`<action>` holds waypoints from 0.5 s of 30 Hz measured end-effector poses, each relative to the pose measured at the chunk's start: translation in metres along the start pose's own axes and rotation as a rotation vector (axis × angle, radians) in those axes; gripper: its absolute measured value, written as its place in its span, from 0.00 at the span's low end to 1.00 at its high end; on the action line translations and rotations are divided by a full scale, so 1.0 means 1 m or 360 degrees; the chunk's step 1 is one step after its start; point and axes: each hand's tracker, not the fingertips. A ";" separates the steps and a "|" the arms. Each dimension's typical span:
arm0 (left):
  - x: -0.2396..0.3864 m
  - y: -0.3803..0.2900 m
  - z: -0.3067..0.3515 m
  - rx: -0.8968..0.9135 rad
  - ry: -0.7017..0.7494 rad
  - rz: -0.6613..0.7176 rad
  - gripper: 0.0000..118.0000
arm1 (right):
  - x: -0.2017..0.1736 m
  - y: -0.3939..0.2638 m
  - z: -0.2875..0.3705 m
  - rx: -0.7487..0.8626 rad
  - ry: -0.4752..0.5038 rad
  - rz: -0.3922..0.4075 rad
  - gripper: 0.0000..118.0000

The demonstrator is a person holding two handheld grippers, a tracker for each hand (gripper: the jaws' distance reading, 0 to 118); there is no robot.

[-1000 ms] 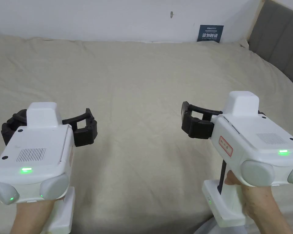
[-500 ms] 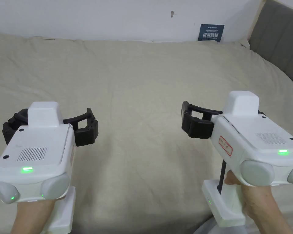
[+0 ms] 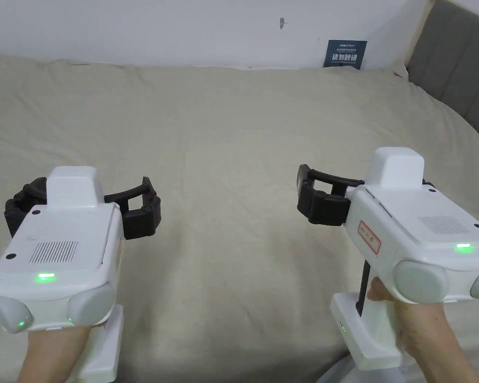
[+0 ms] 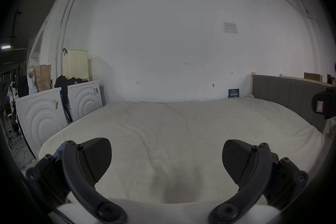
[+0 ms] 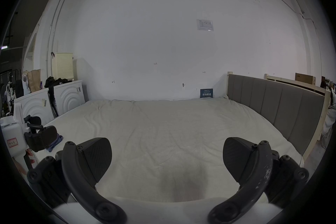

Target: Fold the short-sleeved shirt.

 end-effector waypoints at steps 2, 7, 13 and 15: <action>0.000 0.000 0.000 0.0000 -0.0001 0.0005 1.00 | 0.003 -0.001 -0.002 0.0001 0.0001 0.0004 1.00; 0.000 0.000 0.000 0.0000 0.0003 0.0007 1.00 | 0.006 -0.003 -0.006 -0.0001 0.0001 0.0009 1.00; 0.000 0.000 0.000 0.0003 0.0004 -0.0001 1.00 | 0.005 -0.004 -0.007 -0.0010 -0.0022 0.0024 1.00; 0.000 0.000 0.001 0.0003 0.0001 0.0004 1.00 | 0.004 -0.004 -0.007 -0.0004 -0.0040 0.0032 1.00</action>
